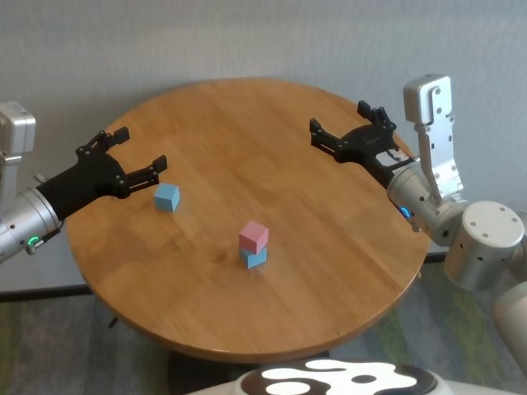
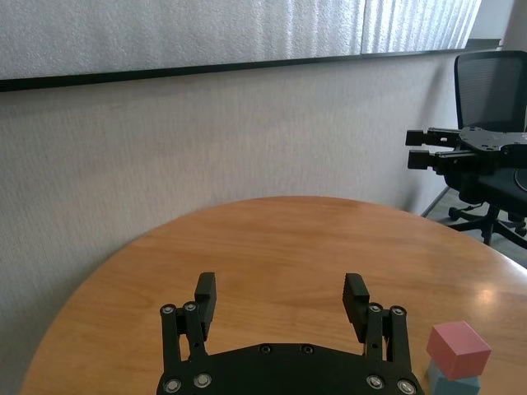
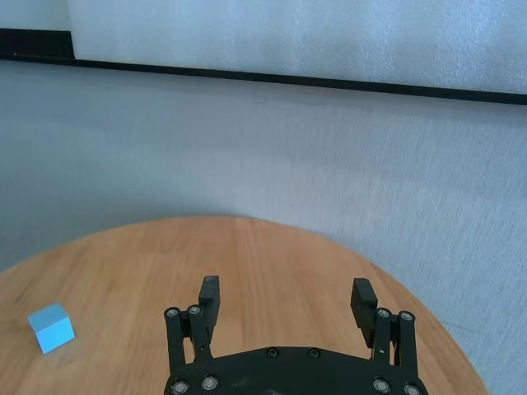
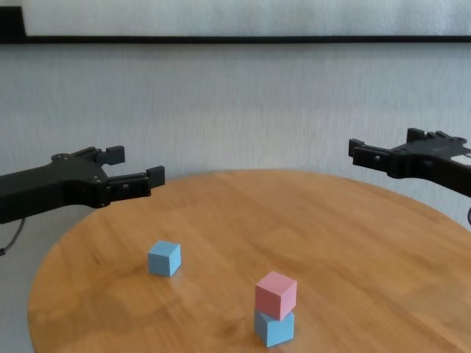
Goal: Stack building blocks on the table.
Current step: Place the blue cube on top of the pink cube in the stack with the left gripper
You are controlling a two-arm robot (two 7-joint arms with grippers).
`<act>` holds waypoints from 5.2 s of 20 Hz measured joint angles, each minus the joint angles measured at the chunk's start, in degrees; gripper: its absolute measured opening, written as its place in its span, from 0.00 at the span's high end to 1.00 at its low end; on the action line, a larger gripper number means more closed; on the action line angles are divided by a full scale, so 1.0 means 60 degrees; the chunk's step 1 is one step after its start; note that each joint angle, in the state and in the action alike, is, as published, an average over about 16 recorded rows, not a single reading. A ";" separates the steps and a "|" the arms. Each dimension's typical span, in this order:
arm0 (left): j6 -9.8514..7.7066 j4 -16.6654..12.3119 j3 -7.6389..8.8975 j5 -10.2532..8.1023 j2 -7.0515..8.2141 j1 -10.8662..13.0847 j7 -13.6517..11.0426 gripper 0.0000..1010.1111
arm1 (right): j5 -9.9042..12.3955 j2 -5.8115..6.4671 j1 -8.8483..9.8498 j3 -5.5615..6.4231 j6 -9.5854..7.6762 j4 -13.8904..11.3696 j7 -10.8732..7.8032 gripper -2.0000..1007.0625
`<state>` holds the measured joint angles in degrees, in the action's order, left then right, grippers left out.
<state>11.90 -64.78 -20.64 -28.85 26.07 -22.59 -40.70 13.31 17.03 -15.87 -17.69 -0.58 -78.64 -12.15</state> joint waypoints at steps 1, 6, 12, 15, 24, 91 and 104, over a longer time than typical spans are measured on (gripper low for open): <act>0.0000 0.0000 0.0000 0.0000 0.0000 0.0000 0.0000 0.01 | -0.0016 -0.0019 0.0034 0.0040 0.0000 0.0000 0.0019 0.00; 0.0001 0.0001 0.0000 -0.0002 -0.0001 0.0000 -0.0001 0.01 | -0.0130 -0.0031 0.0164 0.0127 0.0088 0.0010 0.0046 0.00; -0.0072 0.0042 0.0008 -0.0053 -0.0081 0.0013 0.0121 0.01 | -0.0323 0.0030 0.0232 0.0084 0.0199 0.0028 0.0043 0.00; -0.0192 0.0042 0.0004 -0.0068 -0.0147 0.0049 0.0287 0.01 | -0.0352 0.0044 0.0235 0.0065 0.0205 0.0034 0.0046 0.00; -0.0853 -0.0003 -0.0025 0.0102 -0.0306 0.0226 0.1061 0.01 | -0.0293 0.0042 0.0220 0.0066 0.0199 0.0028 0.0050 0.00; -0.0436 0.3389 -0.0321 0.2156 -0.1629 -0.1328 0.0989 0.01 | -0.0239 0.0028 0.0201 0.0075 0.0185 0.0013 0.0050 0.00; -0.0081 0.4187 -0.0389 0.2312 -0.1825 -0.1688 0.0684 0.01 | -0.0239 0.0028 0.0201 0.0075 0.0185 0.0013 0.0050 0.00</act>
<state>11.42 -39.66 -22.97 -14.98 15.12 -32.71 -36.60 11.87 17.19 -14.66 -17.24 0.53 -78.56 -11.85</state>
